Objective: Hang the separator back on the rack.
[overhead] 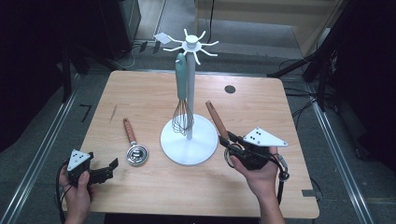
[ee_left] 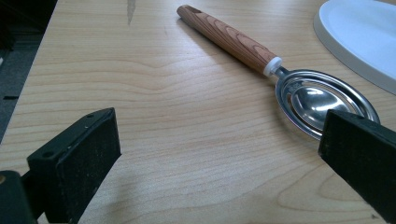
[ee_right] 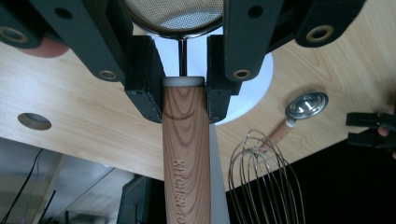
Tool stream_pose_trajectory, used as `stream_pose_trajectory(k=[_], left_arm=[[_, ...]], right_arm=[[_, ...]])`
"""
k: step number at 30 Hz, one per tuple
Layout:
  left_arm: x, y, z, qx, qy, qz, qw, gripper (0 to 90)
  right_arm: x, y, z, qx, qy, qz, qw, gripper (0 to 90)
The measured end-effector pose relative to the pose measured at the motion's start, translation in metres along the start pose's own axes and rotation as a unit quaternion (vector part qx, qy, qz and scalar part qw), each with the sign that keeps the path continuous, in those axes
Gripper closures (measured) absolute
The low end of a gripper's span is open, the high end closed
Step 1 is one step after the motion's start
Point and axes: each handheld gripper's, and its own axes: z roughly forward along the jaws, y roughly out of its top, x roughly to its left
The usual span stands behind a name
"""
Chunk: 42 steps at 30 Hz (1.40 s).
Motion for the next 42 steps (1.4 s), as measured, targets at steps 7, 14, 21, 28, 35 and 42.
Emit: stream_pose_trajectory(k=[7,14,21,28,35,42], left_arm=[[0.001,0.0,0.0,0.0,-0.001,-0.002,1.0,0.0],[0.001,0.0,0.0,0.0,0.0,-0.002,1.0,0.0],[0.0,0.0,0.0,0.0,0.001,-0.002,1.0,0.0],[0.0,0.0,0.0,0.001,0.002,-0.001,1.0,0.0],[0.0,0.0,0.0,-0.001,0.004,-0.001,1.0,0.0],[0.0,0.0,0.0,0.0,0.003,-0.002,1.0,0.0]], right_arm=[[0.004,0.005,-0.004,-0.016,-0.003,0.003,0.9999,71.1],[0.008,0.008,-0.006,-0.027,-0.007,-0.003,0.9996,71.2],[0.009,0.015,-0.009,-0.046,-0.01,0.0,0.9989,71.1],[0.01,0.02,-0.01,-0.064,-0.013,-0.003,0.9979,71.2],[0.012,0.026,-0.008,-0.076,-0.015,-0.005,0.997,71.2],[0.013,0.035,-0.006,-0.085,-0.017,-0.004,0.9963,71.2]])
